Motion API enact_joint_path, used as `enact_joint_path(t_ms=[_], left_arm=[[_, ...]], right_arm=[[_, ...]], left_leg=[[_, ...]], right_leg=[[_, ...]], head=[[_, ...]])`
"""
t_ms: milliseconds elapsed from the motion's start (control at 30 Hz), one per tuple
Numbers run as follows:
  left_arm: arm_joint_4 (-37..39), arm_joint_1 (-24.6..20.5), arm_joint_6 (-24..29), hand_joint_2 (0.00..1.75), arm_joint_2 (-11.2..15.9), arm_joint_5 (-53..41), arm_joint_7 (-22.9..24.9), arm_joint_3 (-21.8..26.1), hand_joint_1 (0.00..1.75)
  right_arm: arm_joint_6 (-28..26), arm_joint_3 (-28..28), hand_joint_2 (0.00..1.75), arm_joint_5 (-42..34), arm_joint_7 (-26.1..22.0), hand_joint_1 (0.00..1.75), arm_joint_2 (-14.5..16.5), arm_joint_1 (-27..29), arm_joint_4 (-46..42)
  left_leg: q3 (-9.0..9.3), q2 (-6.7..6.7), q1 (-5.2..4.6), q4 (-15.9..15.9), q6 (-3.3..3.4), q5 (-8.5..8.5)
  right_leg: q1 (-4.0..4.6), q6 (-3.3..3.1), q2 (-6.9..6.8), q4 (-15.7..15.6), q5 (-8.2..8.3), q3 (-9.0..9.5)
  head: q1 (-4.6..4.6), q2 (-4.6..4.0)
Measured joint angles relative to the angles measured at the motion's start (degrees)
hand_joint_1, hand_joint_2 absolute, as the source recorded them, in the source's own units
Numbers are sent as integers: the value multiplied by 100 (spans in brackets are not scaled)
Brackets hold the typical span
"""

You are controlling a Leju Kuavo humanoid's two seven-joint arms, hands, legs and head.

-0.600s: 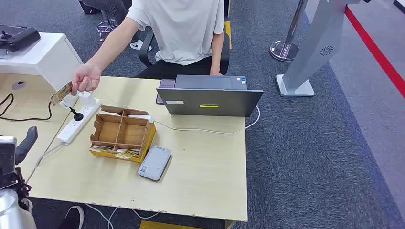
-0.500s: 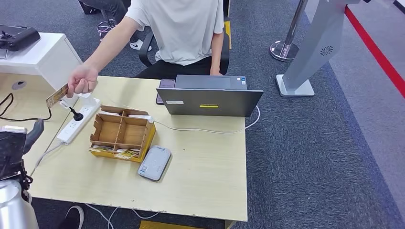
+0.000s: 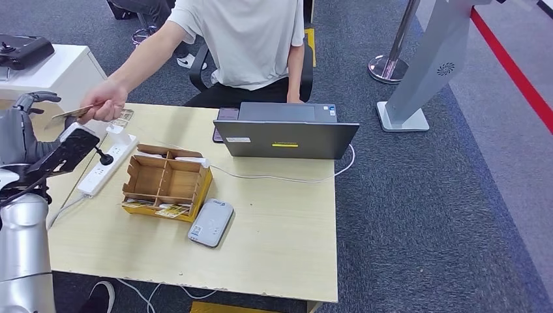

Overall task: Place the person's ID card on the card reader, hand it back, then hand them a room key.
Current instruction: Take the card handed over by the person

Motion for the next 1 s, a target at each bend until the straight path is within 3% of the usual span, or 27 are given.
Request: enact_joint_path(t_ms=[467, 700, 833, 1000], left_arm=[[387, -1058, 358, 175, 723, -2184, 997, -1448, 175], [533, -1453, 681, 175, 954, -3201, 1537, -2082, 175], [449, -1339, 913, 175, 943, -3383, 1685, -2210, 175], [-164, -737, 1050, 175, 861, -3360, 1718, -2403, 175]], right_arm=[[114, -1, 0, 213, 229, 0, 100, -47, 48], [188, -28, 0, 329, 354, 0, 143, -72, 55], [190, -67, 0, 366, 402, 0, 162, -65, 73], [178, -151, 0, 352, 392, 0, 178, -27, 107]], left_leg=[[-1, 5, 1, 0, -7, 6], [-3, 5, 0, 0, -7, 7], [-3, 8, -1, 0, -8, 7], [-8, 10, -1, 0, -8, 6]], right_leg=[[0, -4, 6, 5, 7, -5], [0, -4, 6, 7, 7, -4], [-1, -4, 8, 7, 7, -7], [-1, -4, 13, 6, 7, -11]], head=[[-1, 0], [0, 0], [-2, 0], [0, 0]])
